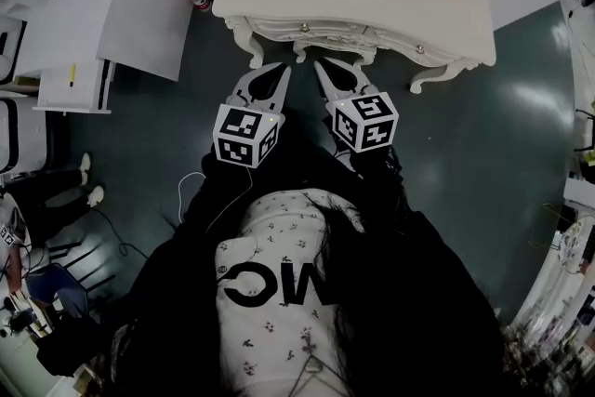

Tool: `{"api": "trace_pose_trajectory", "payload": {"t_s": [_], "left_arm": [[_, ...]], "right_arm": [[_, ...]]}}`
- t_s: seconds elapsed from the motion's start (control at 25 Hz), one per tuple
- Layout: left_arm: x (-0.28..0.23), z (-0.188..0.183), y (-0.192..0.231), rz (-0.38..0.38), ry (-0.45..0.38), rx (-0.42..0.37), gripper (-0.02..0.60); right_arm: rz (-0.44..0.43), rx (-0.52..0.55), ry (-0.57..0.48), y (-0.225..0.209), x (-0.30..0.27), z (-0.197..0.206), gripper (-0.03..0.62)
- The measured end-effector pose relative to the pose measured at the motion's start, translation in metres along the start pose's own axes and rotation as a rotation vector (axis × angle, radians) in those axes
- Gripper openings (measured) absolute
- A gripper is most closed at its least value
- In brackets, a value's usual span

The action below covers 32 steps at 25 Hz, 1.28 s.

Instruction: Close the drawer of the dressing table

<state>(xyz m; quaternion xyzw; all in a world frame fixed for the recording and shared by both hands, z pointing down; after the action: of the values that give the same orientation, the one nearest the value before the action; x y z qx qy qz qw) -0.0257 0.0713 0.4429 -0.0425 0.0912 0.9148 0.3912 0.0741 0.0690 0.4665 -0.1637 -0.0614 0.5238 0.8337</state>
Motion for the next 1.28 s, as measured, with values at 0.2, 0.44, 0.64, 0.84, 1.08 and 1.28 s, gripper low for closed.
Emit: {"api": "trace_pose_trajectory", "payload": {"t_s": [0.2, 0.44, 0.64, 0.84, 1.08, 1.28], "left_arm": [[0.009, -0.002, -0.007, -0.012, -0.004, -0.021, 0.000], [0.010, -0.004, -0.014, 0.006, -0.002, -0.031, 0.000], [0.011, -0.005, -0.009, 0.018, 0.004, -0.031, 0.000], [0.022, -0.004, 0.009, 0.012, 0.011, -0.020, 0.000], [0.029, -0.006, 0.033, 0.015, 0.013, -0.008, 0.000], [0.031, -0.009, 0.048, 0.029, 0.011, 0.000, 0.000]], "right_arm": [[-0.019, -0.005, -0.014, 0.013, 0.008, 0.001, 0.009], [-0.026, -0.016, -0.029, 0.019, 0.012, -0.001, 0.009], [-0.015, -0.043, -0.031, 0.020, 0.007, 0.000, 0.009], [-0.021, -0.038, -0.011, 0.035, -0.005, 0.008, 0.009], [-0.029, -0.026, 0.026, 0.055, -0.021, 0.018, 0.009], [-0.021, -0.004, 0.042, 0.063, -0.033, 0.020, 0.009]]}}
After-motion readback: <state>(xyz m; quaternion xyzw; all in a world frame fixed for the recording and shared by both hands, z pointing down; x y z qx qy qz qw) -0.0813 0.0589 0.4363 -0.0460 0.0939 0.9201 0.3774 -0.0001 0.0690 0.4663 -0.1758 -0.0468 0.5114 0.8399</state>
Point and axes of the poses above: the fingertips, and each gripper's own axes: x backward along the fingers, y to its left, z out of its underside, the point moved 3 cm from there along x, backward along the fingers, and after that the axes turned 15 degrees about -y, right-handed, at the moved point
